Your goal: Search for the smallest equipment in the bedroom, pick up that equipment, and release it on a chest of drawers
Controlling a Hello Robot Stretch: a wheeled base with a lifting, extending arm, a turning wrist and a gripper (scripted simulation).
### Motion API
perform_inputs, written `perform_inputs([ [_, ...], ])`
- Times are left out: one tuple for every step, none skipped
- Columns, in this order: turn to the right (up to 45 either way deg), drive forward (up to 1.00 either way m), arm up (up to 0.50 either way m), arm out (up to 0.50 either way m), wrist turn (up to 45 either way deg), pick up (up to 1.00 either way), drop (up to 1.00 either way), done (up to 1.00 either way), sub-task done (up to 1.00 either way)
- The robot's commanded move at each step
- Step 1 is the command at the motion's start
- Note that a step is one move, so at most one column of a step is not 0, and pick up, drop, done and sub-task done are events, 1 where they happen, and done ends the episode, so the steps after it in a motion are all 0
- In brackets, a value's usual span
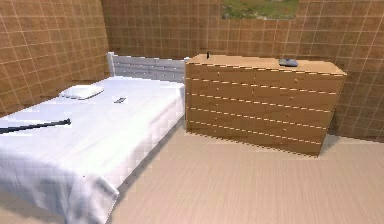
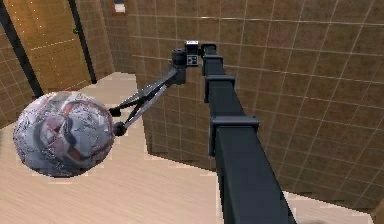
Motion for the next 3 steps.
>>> perform_inputs([
  [0.0, 0.00, 0.00, 0.00, -12.0, 0.00, 0.00, 0.00, 0.00],
  [0.0, 0.00, 0.00, -0.46, 0.0, 0.00, 0.00, 0.00, 0.00],
  [12.0, 0.00, 0.00, 0.00, 0.0, 0.00, 0.00, 0.00, 0.00],
])
